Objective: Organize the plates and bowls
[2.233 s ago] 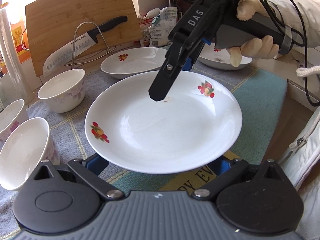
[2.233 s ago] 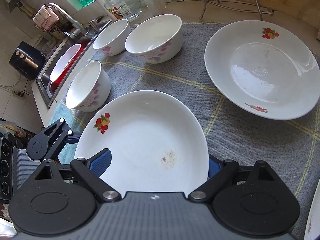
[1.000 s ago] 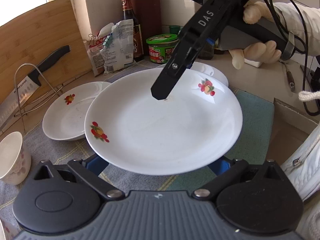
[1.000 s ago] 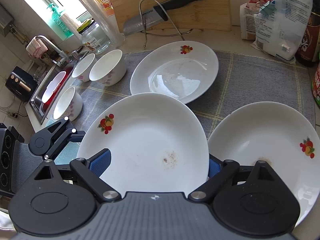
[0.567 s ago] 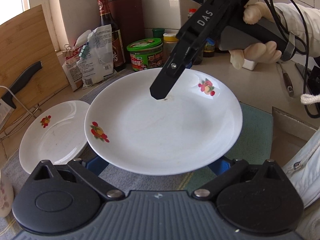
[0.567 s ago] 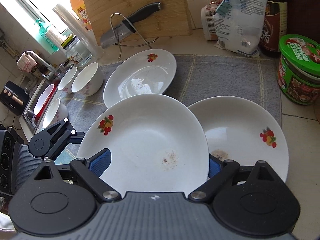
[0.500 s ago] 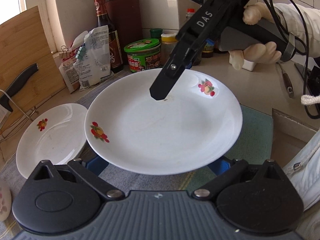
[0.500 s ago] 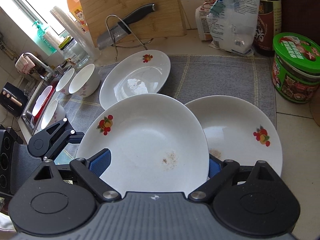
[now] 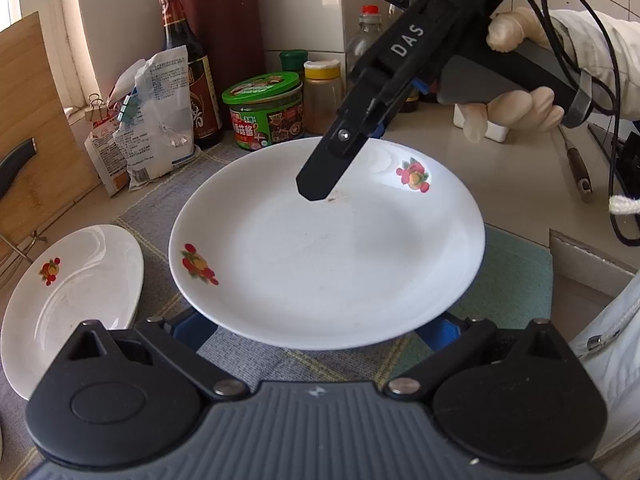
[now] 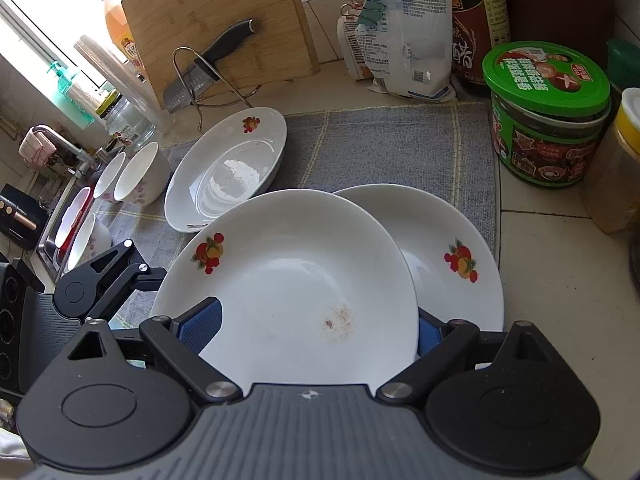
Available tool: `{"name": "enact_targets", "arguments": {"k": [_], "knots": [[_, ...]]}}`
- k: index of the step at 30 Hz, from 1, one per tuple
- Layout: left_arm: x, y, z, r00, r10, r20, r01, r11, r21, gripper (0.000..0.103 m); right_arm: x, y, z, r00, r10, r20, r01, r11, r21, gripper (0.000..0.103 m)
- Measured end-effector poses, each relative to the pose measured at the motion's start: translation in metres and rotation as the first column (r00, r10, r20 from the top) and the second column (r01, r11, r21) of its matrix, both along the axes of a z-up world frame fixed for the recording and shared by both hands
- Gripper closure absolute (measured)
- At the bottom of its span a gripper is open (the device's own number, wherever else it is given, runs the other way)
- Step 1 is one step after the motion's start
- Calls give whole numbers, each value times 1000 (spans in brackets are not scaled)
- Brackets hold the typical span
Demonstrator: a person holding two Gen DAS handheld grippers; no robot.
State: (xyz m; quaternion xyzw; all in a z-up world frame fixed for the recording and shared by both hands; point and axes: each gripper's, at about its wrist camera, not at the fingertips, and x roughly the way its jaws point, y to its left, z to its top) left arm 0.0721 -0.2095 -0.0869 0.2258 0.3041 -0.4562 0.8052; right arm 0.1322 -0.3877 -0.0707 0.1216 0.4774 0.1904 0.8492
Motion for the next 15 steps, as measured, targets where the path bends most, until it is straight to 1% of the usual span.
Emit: {"name": "enact_targets", "arguments": {"k": [15], "knots": [[12, -9, -2, 1000, -8, -28, 8, 1000, 14, 1, 8, -15, -14, 1000, -18, -22, 18, 1000, 12, 5]]}}
